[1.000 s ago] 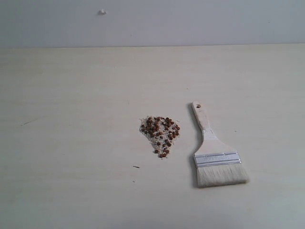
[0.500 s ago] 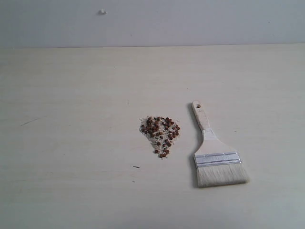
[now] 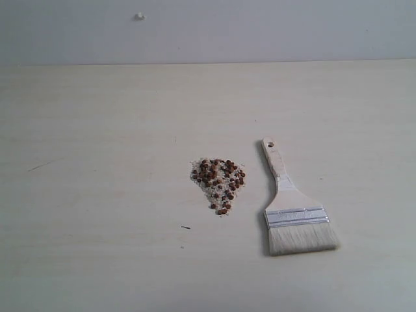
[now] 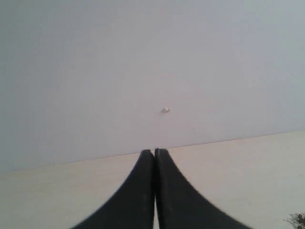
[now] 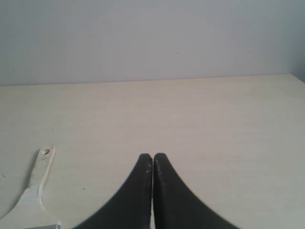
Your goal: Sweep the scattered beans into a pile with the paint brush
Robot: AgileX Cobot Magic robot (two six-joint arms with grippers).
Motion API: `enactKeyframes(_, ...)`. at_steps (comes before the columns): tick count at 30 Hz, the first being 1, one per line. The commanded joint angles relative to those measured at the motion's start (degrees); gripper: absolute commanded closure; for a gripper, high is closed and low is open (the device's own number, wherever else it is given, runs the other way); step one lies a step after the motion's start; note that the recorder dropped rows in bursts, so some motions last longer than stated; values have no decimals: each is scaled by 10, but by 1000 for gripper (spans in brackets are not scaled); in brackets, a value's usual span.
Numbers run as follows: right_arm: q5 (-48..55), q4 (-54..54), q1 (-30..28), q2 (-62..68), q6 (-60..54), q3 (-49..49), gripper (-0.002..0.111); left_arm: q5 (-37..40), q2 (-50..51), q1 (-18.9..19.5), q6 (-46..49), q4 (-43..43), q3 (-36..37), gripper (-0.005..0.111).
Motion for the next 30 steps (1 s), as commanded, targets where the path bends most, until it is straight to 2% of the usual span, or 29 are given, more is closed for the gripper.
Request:
enactKeyframes(1, -2, -3, 0, -3, 2, 3, 108, 61, -3, 41, -309, 306, 2, 107)
enactKeyframes(3, -2, -3, 0, -3, 2, 3, 108, 106, -3, 68, -375, 358, 2, 107)
enactKeyframes(6, -2, -3, 0, -3, 2, 3, 108, 137, -3, 84, -412, 393, 2, 107)
enactKeyframes(8, -2, -3, 0, -3, 2, 3, 108, 188, -3, 95, -488, 464, 2, 107)
enactKeyframes(10, -2, -3, 0, -3, 2, 3, 108, 223, -3, 100, -513, 487, 2, 107)
enactKeyframes(30, -2, -3, 0, -3, 2, 3, 108, 232, -3, 104, -509, 489, 2, 107)
